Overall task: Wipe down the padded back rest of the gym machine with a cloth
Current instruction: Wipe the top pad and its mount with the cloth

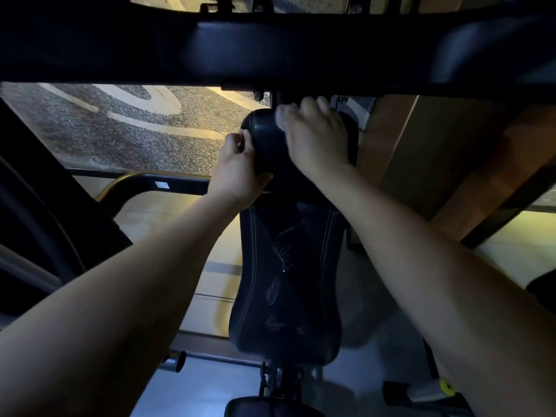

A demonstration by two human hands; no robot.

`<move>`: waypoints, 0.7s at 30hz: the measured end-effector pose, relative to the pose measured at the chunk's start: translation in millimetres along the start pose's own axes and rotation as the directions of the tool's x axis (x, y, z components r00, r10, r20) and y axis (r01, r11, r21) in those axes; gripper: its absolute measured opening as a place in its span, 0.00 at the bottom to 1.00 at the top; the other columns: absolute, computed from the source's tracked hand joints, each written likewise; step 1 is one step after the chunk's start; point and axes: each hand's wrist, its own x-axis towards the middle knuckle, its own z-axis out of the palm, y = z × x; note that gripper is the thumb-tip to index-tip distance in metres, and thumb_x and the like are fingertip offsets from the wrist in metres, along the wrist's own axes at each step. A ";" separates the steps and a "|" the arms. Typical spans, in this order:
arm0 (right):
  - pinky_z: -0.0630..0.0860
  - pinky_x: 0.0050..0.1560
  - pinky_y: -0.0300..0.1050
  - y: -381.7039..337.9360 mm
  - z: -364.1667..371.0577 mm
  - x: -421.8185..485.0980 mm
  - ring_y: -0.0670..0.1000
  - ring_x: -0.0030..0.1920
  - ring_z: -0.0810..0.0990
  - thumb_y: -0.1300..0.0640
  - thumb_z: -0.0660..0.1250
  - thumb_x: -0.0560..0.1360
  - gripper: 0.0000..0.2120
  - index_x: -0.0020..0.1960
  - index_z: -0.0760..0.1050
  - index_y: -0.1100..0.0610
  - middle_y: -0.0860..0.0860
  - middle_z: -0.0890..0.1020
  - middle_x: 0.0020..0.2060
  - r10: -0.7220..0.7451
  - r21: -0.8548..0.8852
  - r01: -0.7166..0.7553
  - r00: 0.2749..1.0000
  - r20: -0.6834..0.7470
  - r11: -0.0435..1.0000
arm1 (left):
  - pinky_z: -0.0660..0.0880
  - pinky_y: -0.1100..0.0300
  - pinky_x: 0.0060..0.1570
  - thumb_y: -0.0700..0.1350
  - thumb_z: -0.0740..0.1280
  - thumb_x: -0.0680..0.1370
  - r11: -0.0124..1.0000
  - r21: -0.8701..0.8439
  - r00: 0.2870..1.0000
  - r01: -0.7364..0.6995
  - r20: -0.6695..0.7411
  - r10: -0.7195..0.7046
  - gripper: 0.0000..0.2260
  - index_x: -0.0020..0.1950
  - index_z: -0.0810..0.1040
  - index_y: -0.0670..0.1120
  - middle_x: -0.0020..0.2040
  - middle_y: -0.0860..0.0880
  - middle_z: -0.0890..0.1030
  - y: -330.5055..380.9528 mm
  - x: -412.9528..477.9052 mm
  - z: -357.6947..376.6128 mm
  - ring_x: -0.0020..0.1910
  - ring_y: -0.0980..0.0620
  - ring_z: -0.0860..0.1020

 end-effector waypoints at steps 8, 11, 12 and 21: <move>0.73 0.46 0.51 -19.8 6.1 -1.2 0.60 0.54 0.75 0.63 0.61 0.76 0.12 0.57 0.78 0.58 0.57 0.78 0.51 0.050 0.116 -0.054 0.998 0.041 0.992 | 0.59 0.57 0.75 0.44 0.73 0.74 0.999 -0.034 0.998 0.008 0.063 -0.006 0.48 0.83 0.44 0.41 0.76 0.41 0.54 -5.2 0.1 -0.5 0.76 0.40 0.58; 0.74 0.47 0.52 -32.9 15.8 -3.0 0.61 0.55 0.74 0.57 0.59 0.78 0.17 0.63 0.78 0.60 0.58 0.78 0.54 -0.056 0.172 0.045 0.997 0.060 0.984 | 0.58 0.61 0.73 0.46 0.73 0.75 0.999 -0.053 0.997 0.006 0.077 -0.002 0.48 0.83 0.44 0.40 0.77 0.41 0.53 -7.9 0.6 -2.9 0.76 0.40 0.58; 0.75 0.47 0.52 -29.5 16.7 -8.2 0.61 0.54 0.74 0.57 0.58 0.77 0.19 0.65 0.77 0.59 0.58 0.78 0.53 -0.097 0.169 0.091 0.995 0.027 0.981 | 0.57 0.63 0.72 0.44 0.72 0.75 0.998 -0.060 0.997 0.001 0.078 0.003 0.46 0.83 0.44 0.40 0.77 0.41 0.53 -9.2 1.2 -3.5 0.76 0.40 0.59; 0.74 0.48 0.56 62.1 -7.9 -34.4 0.63 0.50 0.77 0.55 0.59 0.81 0.13 0.58 0.78 0.59 0.59 0.78 0.45 0.103 0.028 -0.102 0.993 -0.060 0.994 | 0.60 0.54 0.76 0.42 0.70 0.76 0.999 -0.043 0.996 0.003 0.085 0.001 0.45 0.83 0.42 0.41 0.76 0.42 0.54 -1.7 -1.2 -4.6 0.76 0.39 0.58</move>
